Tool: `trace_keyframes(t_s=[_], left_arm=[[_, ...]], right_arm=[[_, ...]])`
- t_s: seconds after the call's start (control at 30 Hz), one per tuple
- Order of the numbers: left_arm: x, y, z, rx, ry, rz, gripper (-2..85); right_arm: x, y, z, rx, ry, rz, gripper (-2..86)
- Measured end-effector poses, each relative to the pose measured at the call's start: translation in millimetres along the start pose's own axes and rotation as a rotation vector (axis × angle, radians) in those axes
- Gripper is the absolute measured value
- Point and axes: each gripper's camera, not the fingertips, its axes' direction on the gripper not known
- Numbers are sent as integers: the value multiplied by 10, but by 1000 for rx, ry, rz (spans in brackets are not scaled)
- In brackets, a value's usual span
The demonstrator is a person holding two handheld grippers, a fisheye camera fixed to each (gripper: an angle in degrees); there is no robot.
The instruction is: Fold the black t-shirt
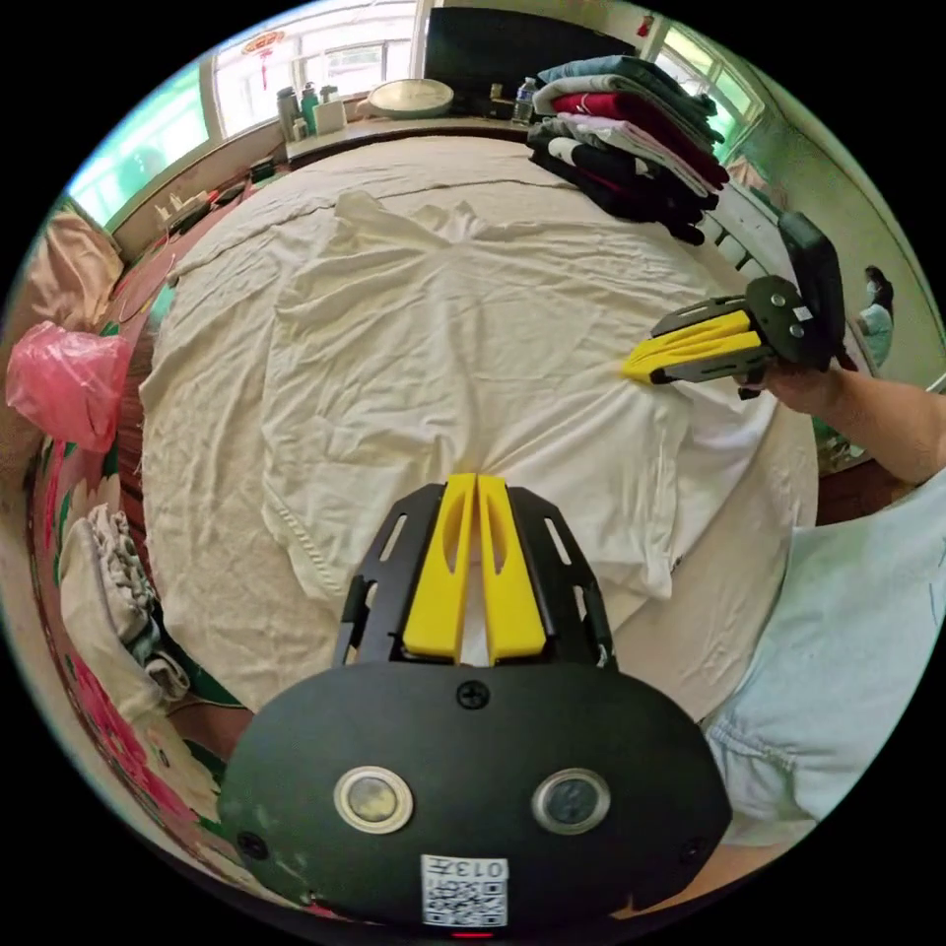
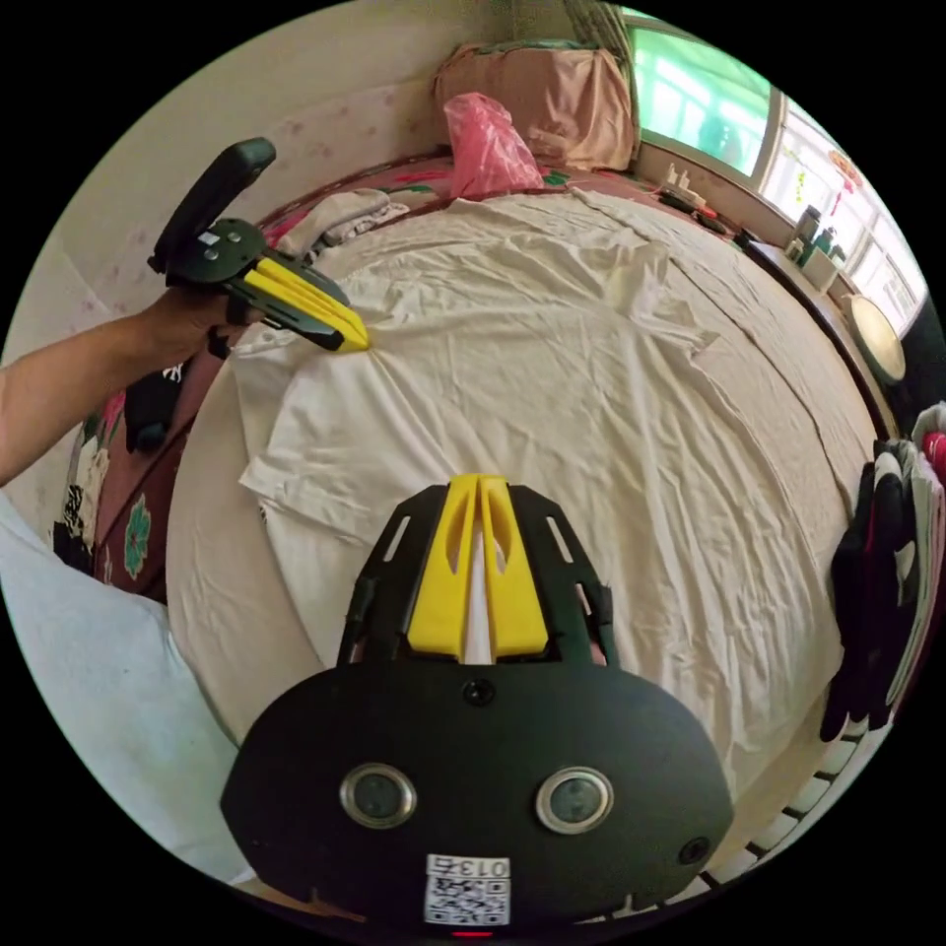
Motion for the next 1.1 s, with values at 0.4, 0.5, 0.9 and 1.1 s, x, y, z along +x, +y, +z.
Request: trace_keyframes(t_s=[0.4,0.5,0.9,1.1], left_arm=[[110,-11,-261,53,-58,117,1],[19,-50,-110,-7,-117,97,-1],[-11,-178,-112,-35,-210,149,-2],[-571,-226,-280,90,-25,-75,2]], right_arm=[[-78,203,-543,77,2,-7,1],[0,195,-370,-42,55,11,1],[4,406,-781,35,25,-64,3],[459,478,-942,64,-80,76,3]])
